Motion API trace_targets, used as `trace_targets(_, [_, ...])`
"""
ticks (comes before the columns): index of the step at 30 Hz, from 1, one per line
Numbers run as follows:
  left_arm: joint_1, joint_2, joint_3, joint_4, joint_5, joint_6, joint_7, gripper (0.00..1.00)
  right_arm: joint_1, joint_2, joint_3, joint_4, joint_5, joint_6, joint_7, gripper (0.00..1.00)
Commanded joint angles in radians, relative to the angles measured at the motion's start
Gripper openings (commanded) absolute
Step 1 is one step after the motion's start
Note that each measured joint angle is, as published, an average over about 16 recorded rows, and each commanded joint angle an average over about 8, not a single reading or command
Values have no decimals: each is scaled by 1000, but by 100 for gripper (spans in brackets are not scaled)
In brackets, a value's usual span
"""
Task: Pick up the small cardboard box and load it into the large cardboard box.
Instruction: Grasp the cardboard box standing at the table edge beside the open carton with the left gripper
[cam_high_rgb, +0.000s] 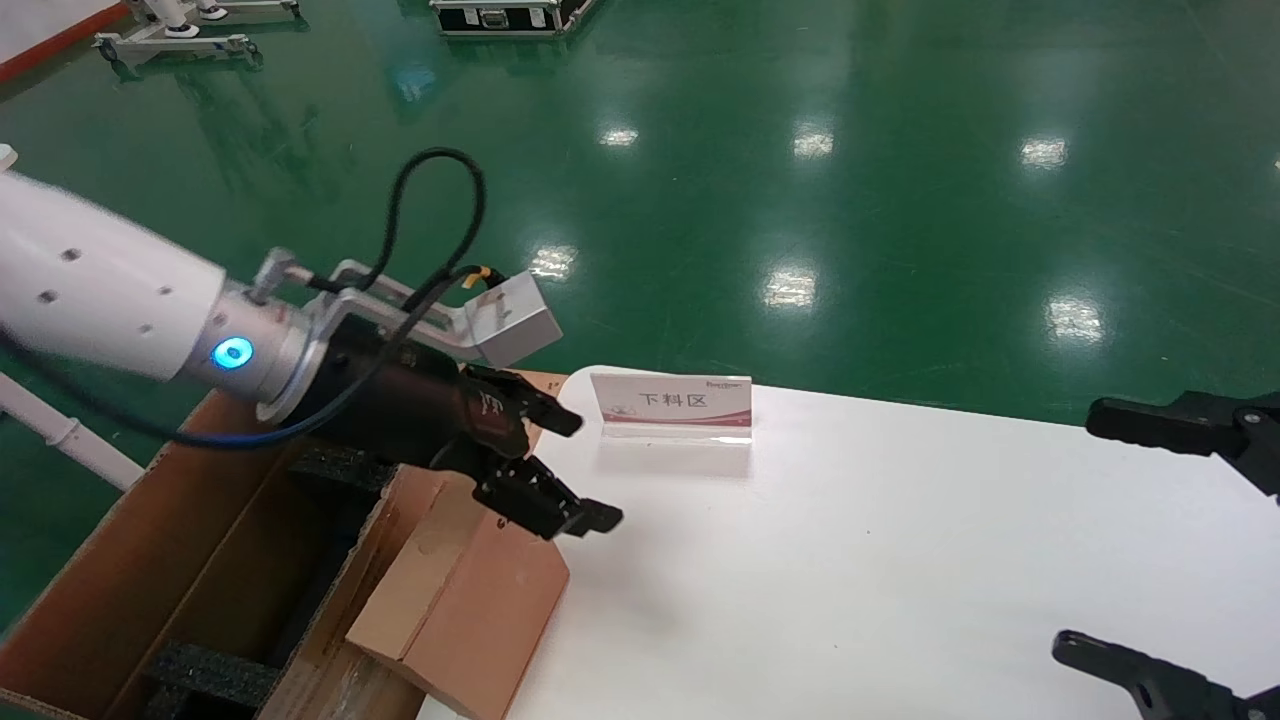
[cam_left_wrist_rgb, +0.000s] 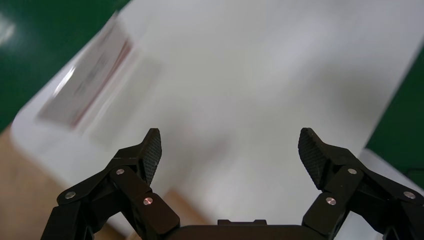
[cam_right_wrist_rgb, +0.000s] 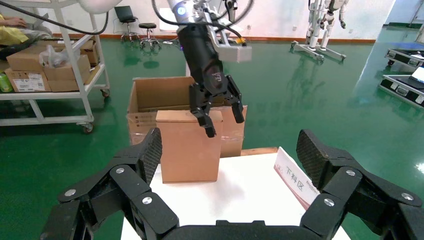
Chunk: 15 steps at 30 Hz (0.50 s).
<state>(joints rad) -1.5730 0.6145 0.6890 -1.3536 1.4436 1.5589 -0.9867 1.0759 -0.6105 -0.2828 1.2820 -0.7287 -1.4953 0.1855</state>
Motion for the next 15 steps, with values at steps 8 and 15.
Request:
trace_targets(8, [-176, 20, 217, -1, 48, 23, -218, 100, 0, 0, -1, 0, 0, 0, 0, 100])
trace_targets(15, [-309, 18, 394, -3, 65, 25, -310, 100, 0, 0, -1, 0, 1, 1, -1, 100])
